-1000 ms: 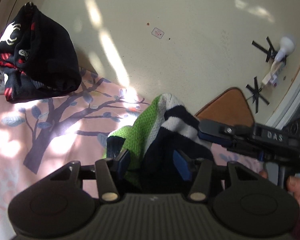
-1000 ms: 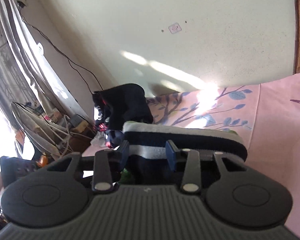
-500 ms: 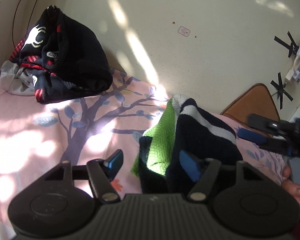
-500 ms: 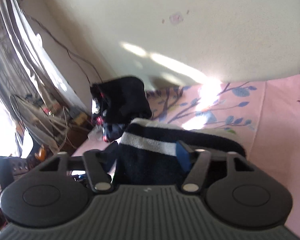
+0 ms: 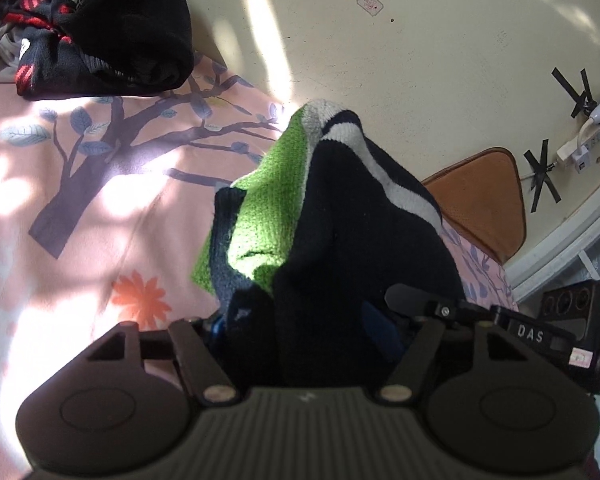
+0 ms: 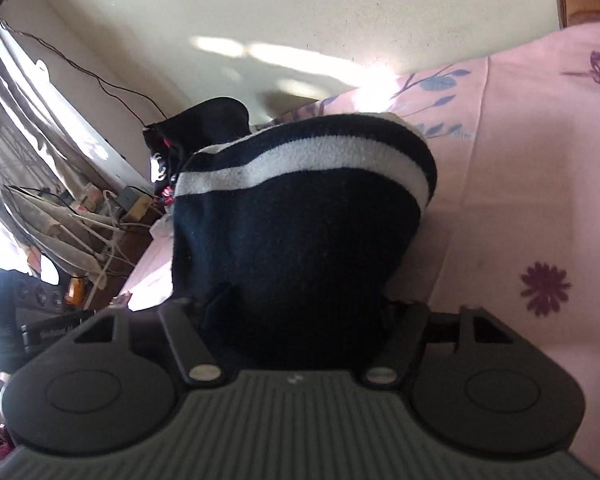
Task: Fold small clothes
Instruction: 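Lift the folded sweater with both grippers and carry it toward the headboard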
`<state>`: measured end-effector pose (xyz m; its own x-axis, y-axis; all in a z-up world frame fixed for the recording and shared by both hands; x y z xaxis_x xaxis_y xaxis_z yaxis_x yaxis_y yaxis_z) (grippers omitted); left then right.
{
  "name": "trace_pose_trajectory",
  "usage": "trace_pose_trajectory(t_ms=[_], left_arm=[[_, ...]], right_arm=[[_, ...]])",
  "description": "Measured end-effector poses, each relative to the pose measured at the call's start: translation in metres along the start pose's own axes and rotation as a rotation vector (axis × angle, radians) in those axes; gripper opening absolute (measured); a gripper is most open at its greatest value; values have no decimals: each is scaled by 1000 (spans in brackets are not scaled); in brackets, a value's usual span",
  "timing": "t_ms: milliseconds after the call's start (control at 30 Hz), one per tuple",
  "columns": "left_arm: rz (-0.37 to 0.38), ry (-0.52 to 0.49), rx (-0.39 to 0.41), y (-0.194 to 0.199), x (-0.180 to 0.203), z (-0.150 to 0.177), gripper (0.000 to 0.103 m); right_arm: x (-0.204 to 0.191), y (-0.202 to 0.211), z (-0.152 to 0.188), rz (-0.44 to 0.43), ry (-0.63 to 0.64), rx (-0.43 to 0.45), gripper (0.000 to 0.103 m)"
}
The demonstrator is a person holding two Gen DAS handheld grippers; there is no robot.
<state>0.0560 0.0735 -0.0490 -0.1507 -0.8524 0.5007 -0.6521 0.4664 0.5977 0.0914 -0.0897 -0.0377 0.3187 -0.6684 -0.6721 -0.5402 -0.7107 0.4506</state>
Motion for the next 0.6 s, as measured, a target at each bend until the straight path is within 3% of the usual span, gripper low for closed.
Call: trace_pose_trajectory(t_ms=[67, 100, 233, 400, 500, 600], left_arm=[[24, 68, -11, -4, 4, -8, 59], [49, 83, -14, -8, 12, -14, 56], [83, -62, 2, -47, 88, -54, 55], [211, -222, -42, -146, 218, -89, 54], [270, -315, -101, -212, 295, -85, 53], [283, -371, -158, -278, 347, -68, 52]], right_arm=[[-2, 15, -13, -45, 12, 35, 42], [-2, 24, -22, -51, 30, 67, 41], [24, 84, -71, -6, 81, 236, 41], [105, 181, -132, 170, 64, 454, 41], [162, 231, -158, 318, 48, 540, 41], [224, 256, -176, 437, -11, 558, 41]])
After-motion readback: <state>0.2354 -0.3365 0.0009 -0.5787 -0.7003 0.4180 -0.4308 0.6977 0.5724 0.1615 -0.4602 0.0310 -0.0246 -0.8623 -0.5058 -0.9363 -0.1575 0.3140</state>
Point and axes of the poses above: each gripper's, at about its wrist camera, not at the fingertips, and y roughly against the way its jaws point, x to its right, z to its underside, the point moved 9 cm from there along -y, roughly the way its jaws point, and after that the axes turned 6 degrees about -y, right-handed, at the moved point
